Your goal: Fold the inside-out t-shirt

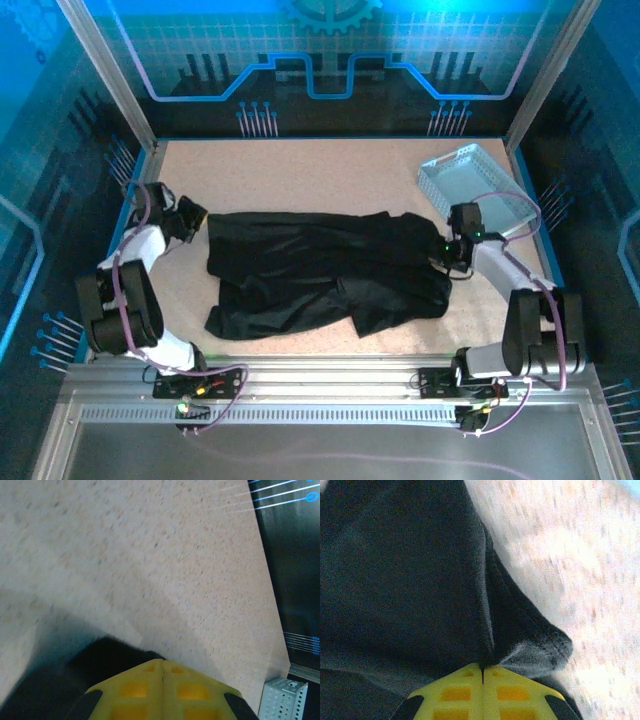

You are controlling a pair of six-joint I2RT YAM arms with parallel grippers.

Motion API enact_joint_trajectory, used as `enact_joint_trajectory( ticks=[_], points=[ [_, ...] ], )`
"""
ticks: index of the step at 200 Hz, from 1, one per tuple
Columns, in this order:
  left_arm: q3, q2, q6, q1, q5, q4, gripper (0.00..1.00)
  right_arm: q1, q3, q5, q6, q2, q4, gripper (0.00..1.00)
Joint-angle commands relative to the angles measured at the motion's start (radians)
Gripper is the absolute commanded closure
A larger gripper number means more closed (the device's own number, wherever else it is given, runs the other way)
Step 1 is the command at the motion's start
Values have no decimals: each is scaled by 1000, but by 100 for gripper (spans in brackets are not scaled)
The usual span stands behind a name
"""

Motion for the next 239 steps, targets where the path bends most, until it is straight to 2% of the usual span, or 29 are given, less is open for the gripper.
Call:
enact_joint_trajectory(
  ticks=[1,16,26,37,52,75,107,139,160,183,239],
  points=[
    [-111,-123,-59,4,-96,-16,100,8,-98,-21,75,-64,-77,100],
    [-178,-187,-52,5,-199,-62,100,15,-118,-23,103,-110,-115,99],
    [-206,-215,-47,8,-249,-75,100,19,-112,-20,114,-150,-139,83],
    [-214,-227,-45,11,-292,-104,100,22,-90,8,119,-185,-170,73],
    [-207,-221,-30,16,-295,-105,100,23,-43,70,84,-221,-181,51],
    [-179,-187,-20,18,-250,-100,100,31,91,117,-10,-183,-147,37],
    [-175,-183,-22,17,-223,-89,100,129,349,149,-80,78,-135,35],
    [-173,-191,-8,18,-218,-104,100,229,536,110,-127,332,-112,38],
    [-175,-195,-3,18,-223,-106,100,280,640,95,-122,467,-130,43],
    [-175,-192,-6,18,-222,-100,100,328,714,130,-103,566,-154,45],
    [-165,-192,3,17,-226,-109,100,345,753,166,-53,686,-172,57]
  ],
)
